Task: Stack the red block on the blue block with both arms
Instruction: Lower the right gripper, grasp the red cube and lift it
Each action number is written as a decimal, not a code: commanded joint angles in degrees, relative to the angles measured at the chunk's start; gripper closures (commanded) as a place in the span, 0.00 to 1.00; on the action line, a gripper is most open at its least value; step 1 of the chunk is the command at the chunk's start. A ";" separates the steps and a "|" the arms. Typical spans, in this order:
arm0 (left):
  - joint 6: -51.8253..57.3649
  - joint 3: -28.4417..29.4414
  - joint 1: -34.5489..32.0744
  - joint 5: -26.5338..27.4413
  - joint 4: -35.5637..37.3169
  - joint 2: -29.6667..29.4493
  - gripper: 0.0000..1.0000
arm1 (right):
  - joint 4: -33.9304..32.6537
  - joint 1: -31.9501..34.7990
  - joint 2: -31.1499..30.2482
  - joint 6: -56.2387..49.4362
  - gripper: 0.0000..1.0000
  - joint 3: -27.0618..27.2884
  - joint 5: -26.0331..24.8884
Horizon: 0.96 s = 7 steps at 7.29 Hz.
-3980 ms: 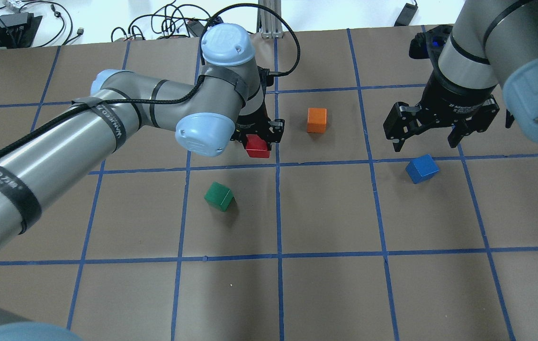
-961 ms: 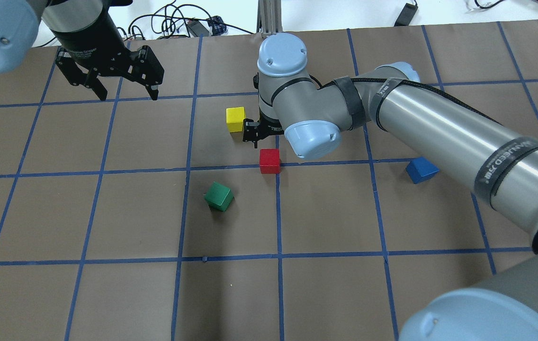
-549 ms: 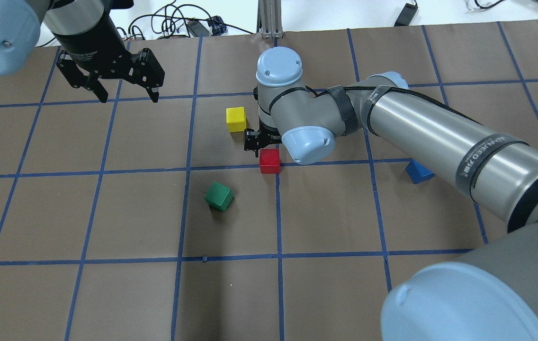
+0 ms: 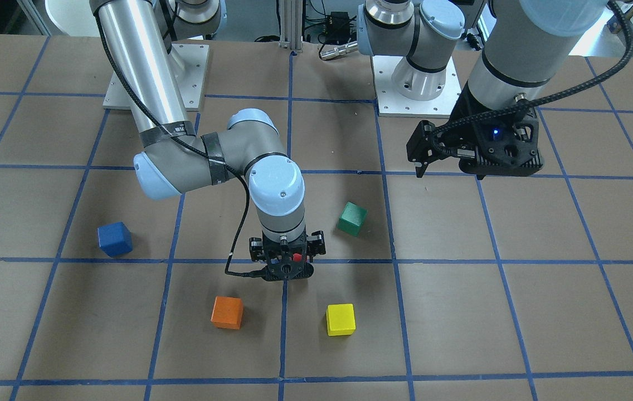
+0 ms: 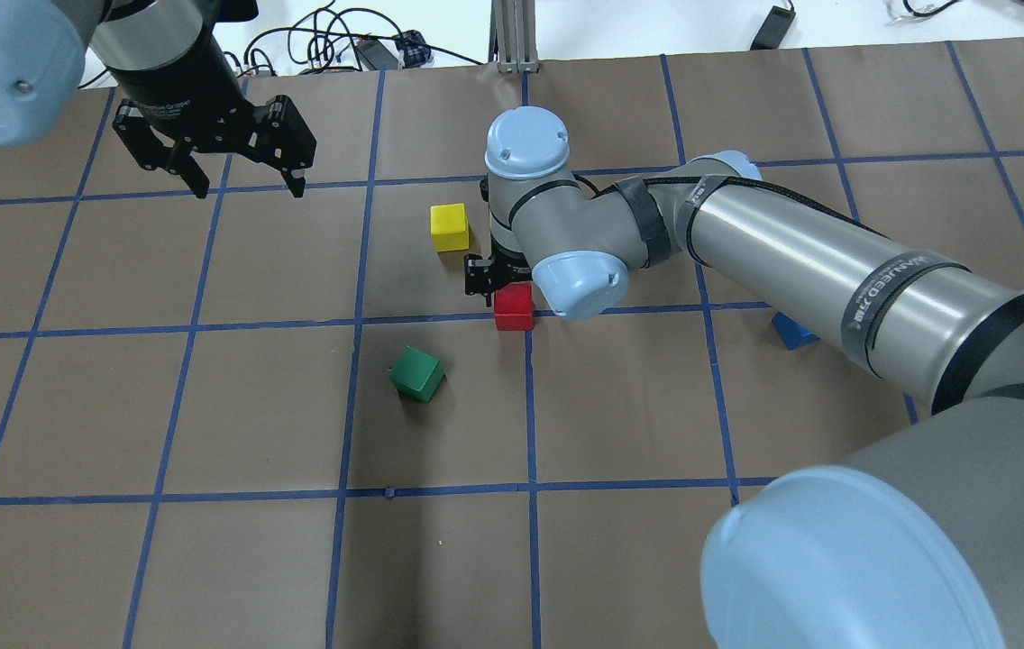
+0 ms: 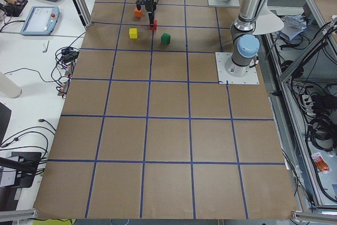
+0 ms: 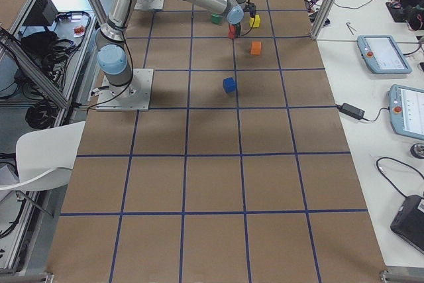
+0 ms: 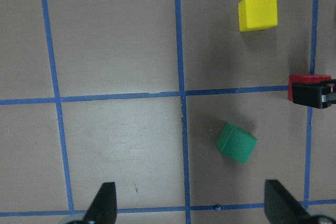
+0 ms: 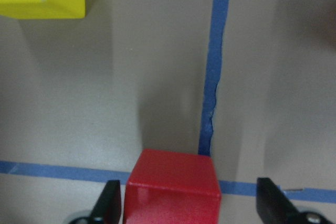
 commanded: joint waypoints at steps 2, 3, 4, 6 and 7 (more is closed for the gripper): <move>0.09 -0.02 0.09 -0.04 0.24 -0.33 0.00 | 1.00 -0.07 -2.64 0.64 1.00 -1.31 1.99; 0.09 -0.02 0.09 0.04 0.24 -0.33 0.00 | 4.49 -0.85 -4.57 0.55 1.00 -2.88 1.91; 0.09 -0.02 0.09 -0.04 0.24 -0.25 0.00 | 11.49 -2.60 -7.98 -0.23 1.00 -5.33 1.30; 0.09 0.07 0.09 -0.04 0.33 -0.24 0.00 | 25.65 -11.71 -12.48 -5.99 1.00 -7.29 1.30; 0.09 0.07 0.09 -0.04 0.33 -0.16 0.00 | 30.23 -16.89 -15.02 -13.35 1.00 -7.20 0.95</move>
